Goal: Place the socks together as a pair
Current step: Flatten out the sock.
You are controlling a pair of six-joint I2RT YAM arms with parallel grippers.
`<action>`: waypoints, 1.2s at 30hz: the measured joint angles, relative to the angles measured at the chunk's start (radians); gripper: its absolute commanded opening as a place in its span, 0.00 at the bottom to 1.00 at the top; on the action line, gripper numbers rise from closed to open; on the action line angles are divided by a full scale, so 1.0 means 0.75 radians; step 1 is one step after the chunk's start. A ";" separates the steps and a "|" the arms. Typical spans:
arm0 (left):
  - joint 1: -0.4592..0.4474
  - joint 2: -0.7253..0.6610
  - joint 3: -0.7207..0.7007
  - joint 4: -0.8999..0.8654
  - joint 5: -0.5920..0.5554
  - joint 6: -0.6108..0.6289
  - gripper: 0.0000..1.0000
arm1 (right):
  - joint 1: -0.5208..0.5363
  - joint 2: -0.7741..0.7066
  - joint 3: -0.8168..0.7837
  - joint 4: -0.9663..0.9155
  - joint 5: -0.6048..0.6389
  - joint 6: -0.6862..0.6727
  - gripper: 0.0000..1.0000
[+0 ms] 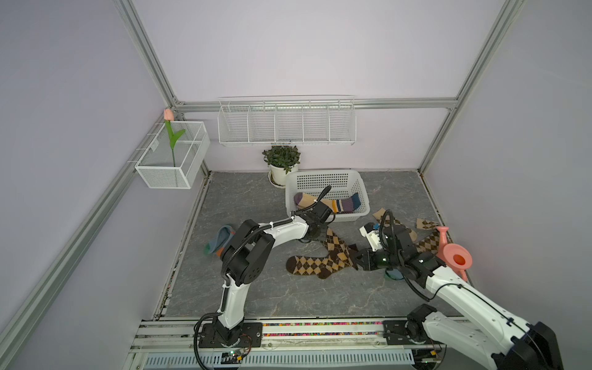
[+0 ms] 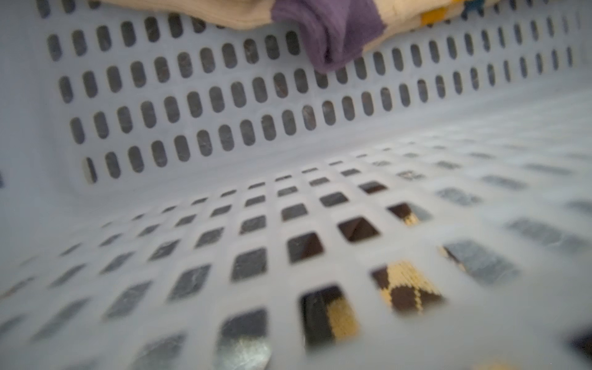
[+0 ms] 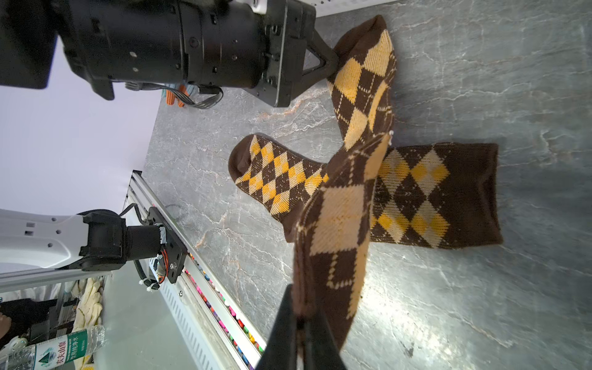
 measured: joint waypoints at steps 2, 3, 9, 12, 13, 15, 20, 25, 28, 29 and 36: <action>-0.007 -0.003 0.000 -0.006 -0.008 -0.002 0.00 | 0.000 0.000 0.000 0.001 0.000 0.000 0.07; -0.010 -0.007 -0.001 -0.010 -0.007 -0.005 0.00 | 0.000 0.000 0.000 0.000 -0.001 0.000 0.07; -0.051 -0.162 -0.051 -0.049 -0.010 -0.031 0.00 | -0.002 0.001 0.004 -0.008 0.000 -0.013 0.07; -0.066 -0.330 -0.073 -0.078 -0.019 -0.042 0.00 | -0.005 0.003 0.031 -0.031 0.000 -0.027 0.07; -0.068 -0.400 -0.080 -0.087 -0.024 -0.048 0.00 | -0.011 0.007 0.046 -0.040 0.000 -0.038 0.07; -0.068 -0.520 -0.095 -0.101 -0.034 -0.061 0.00 | -0.026 0.016 0.080 -0.057 -0.001 -0.052 0.07; -0.076 -0.828 -0.250 -0.138 -0.053 -0.115 0.00 | -0.066 0.057 0.173 -0.113 -0.021 -0.111 0.07; -0.131 -1.126 -0.535 -0.203 -0.036 -0.218 0.00 | -0.093 0.114 0.248 -0.185 -0.067 -0.178 0.07; -0.162 -1.304 -0.679 -0.238 -0.009 -0.289 0.00 | -0.117 0.149 0.277 -0.218 -0.097 -0.206 0.07; -0.169 -1.351 -0.710 -0.246 -0.002 -0.310 0.00 | -0.123 0.161 0.283 -0.224 -0.105 -0.211 0.07; -0.181 -1.474 -0.830 -0.255 0.024 -0.375 0.00 | -0.130 0.283 0.314 -0.232 -0.161 -0.237 0.07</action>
